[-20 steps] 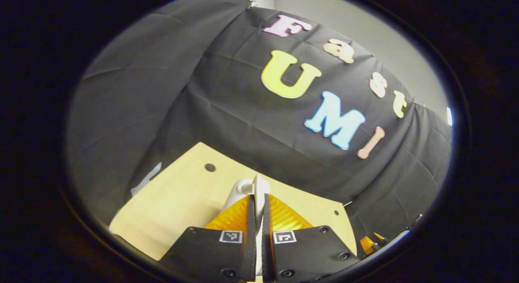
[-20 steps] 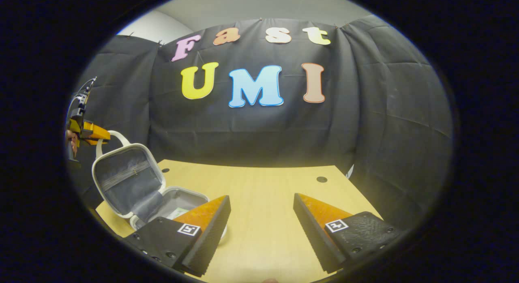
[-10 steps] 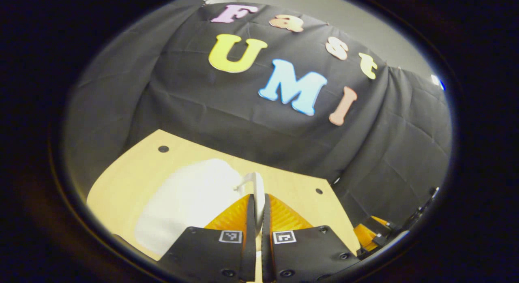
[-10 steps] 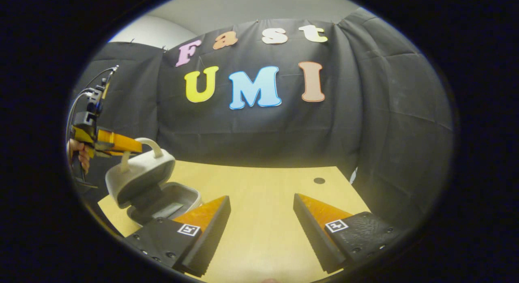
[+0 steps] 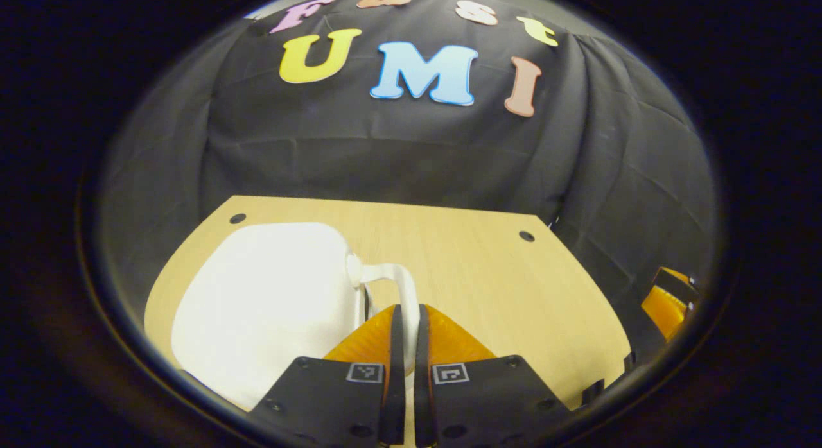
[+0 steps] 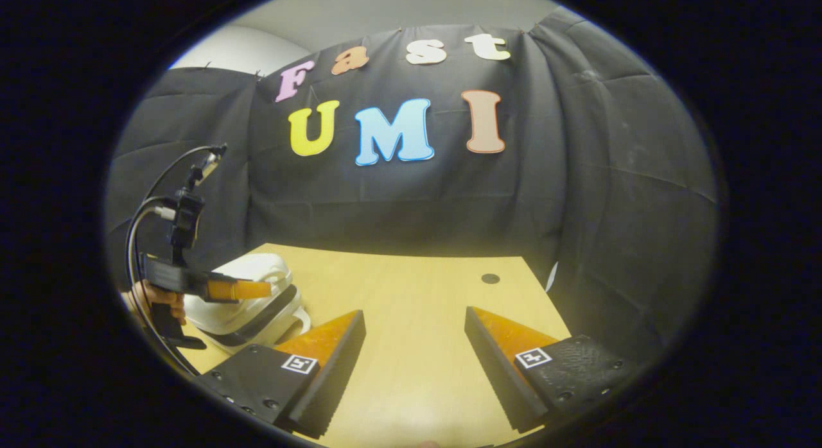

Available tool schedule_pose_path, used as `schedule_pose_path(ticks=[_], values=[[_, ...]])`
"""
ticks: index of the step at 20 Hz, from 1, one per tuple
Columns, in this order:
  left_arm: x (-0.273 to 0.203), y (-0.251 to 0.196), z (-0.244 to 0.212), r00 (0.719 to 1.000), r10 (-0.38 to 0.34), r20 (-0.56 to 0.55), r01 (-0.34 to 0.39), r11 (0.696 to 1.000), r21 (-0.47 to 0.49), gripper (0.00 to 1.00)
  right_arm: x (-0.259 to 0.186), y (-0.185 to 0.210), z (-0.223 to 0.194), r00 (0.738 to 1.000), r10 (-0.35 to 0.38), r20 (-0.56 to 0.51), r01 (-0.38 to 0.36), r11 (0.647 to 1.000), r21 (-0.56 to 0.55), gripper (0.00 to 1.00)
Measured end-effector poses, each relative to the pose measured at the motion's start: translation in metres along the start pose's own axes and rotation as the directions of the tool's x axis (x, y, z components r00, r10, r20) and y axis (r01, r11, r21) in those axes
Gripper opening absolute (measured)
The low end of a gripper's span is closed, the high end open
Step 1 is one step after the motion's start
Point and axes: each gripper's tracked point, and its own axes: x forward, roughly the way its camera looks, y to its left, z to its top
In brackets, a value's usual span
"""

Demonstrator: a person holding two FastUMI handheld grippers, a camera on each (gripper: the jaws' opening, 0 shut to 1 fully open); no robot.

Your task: First open the suitcase, pack the skin care products into it, and then close the suitcase.

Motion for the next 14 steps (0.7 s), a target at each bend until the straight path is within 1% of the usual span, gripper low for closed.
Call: schedule_pose_path(ticks=[6,7,8,9,10,11,12,14], values=[[0.016,-0.003,-0.021,0.999,-0.026,-0.038,0.024,0.998,-0.065,0.14,-0.001,0.013,-0.003,1.0,-0.003,-0.031,0.003,1.0,-0.015,0.95],[0.018,-0.007,-0.024,0.999,-0.033,-0.031,0.031,0.998,-0.059,0.23,-0.001,0.015,-0.001,1.0,-0.007,-0.027,0.006,1.0,-0.017,0.95],[0.018,-0.009,-0.024,0.999,-0.035,-0.027,0.034,0.998,-0.045,0.19,0.0,0.016,0.0,1.0,-0.015,-0.025,0.014,1.0,-0.023,0.95],[0.017,-0.013,-0.024,0.998,-0.051,-0.02,0.05,0.998,-0.044,0.19,0.001,0.016,0.001,0.999,-0.027,-0.025,0.026,0.999,-0.032,0.95],[0.017,-0.016,-0.023,0.998,-0.066,-0.011,0.065,0.997,-0.051,0.23,0.002,0.017,0.001,0.999,-0.034,-0.028,0.033,0.999,-0.036,0.95],[0.013,-0.013,-0.016,0.998,-0.064,0.016,0.065,0.996,-0.055,0.25,0.002,0.02,0.003,0.999,-0.036,-0.028,0.035,0.999,-0.032,0.95],[0.007,-0.012,-0.003,0.997,-0.058,0.056,0.061,0.997,-0.044,0.25,0.003,0.023,0.008,0.999,-0.036,-0.023,0.036,0.999,-0.024,0.95],[-0.01,-0.013,0.023,0.989,-0.043,0.139,0.043,0.999,0.002,0.25,0.002,0.024,0.015,0.999,-0.05,-0.008,0.05,0.999,-0.016,0.95]])
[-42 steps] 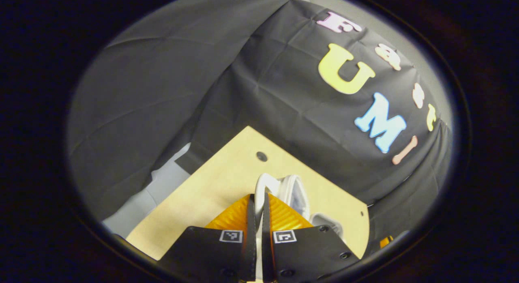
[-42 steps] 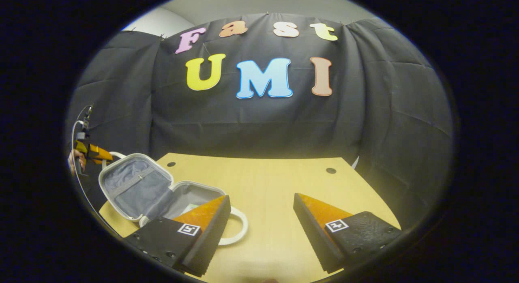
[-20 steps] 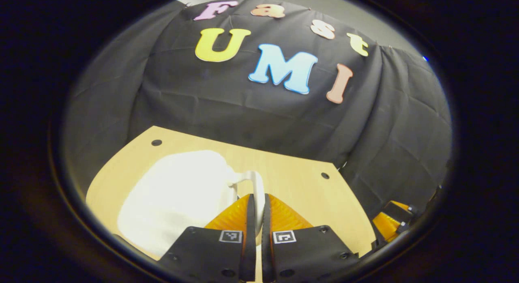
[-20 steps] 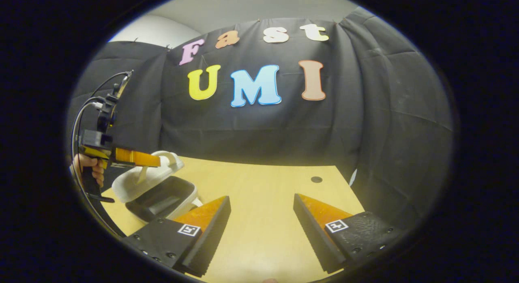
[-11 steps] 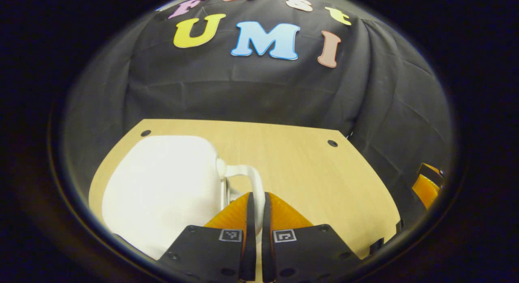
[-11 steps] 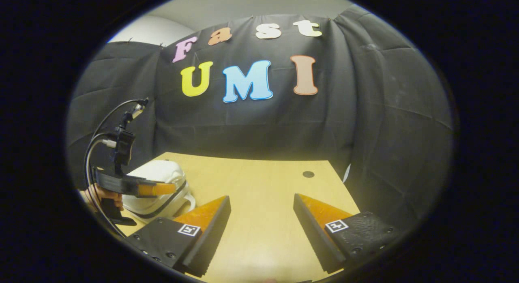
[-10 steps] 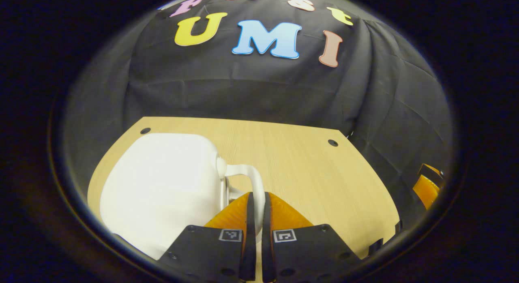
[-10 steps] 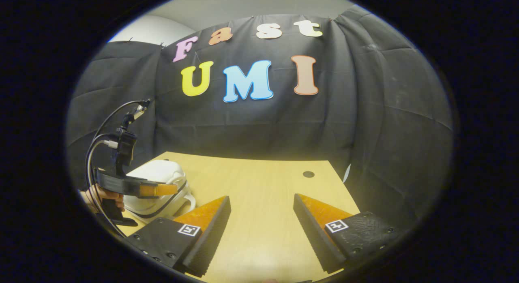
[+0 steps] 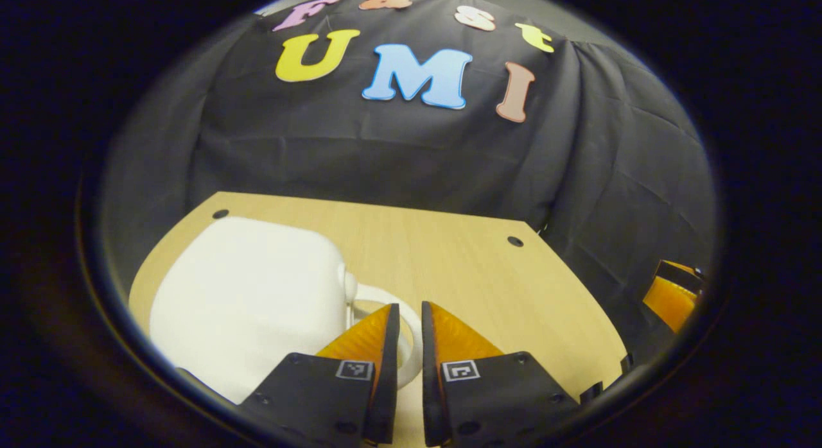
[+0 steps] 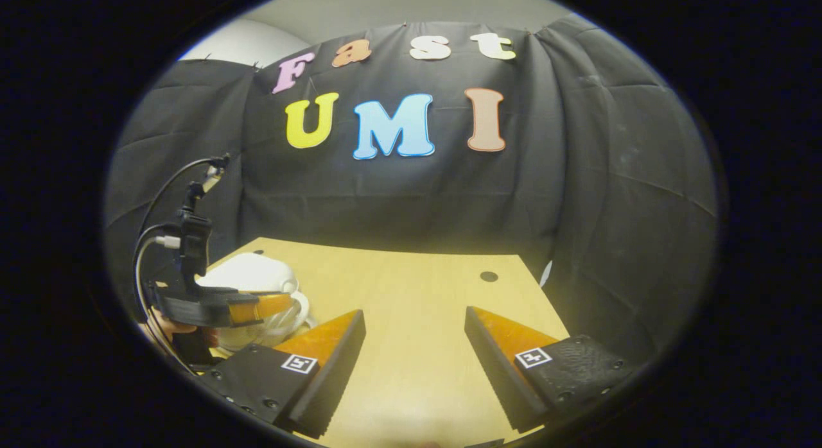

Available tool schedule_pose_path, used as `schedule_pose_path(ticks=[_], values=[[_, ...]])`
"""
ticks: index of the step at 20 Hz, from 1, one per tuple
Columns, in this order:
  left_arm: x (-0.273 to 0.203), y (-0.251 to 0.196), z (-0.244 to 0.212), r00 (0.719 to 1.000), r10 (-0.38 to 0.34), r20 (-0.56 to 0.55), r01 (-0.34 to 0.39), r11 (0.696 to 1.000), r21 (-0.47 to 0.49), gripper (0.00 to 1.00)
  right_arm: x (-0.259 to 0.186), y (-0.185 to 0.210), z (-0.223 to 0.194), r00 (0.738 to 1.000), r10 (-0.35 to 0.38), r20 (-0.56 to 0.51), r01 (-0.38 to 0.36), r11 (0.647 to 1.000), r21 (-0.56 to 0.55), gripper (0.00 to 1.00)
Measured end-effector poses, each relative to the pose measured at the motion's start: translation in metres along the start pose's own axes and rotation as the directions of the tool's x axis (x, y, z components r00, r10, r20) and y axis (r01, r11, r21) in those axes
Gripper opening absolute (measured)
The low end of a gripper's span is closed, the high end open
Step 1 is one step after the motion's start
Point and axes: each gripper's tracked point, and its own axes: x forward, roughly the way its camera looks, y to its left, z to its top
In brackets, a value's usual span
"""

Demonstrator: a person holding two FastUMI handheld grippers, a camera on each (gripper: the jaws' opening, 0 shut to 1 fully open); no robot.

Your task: First open the suitcase, pack the skin care products into it, and then close the suitcase.

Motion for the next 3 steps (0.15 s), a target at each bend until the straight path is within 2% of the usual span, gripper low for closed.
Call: schedule_pose_path(ticks=[1,2,3], values=[[-0.007,-0.002,0.013,0.999,-0.003,0.042,0.002,1.0,0.026,0.25,-0.001,0.001,0.006,1.0,-0.008,0.017,0.008,1.0,0.0,0.95],[-0.018,-0.006,0.03,0.996,-0.002,0.091,-0.003,0.999,0.051,0.33,-0.002,0.002,0.012,0.999,-0.014,0.031,0.014,1.0,-0.004,0.95],[-0.03,-0.009,0.045,0.99,-0.004,0.138,-0.007,0.997,0.076,0.49,-0.002,0.004,0.016,0.999,-0.018,0.043,0.019,1.0,-0.01,0.95]])
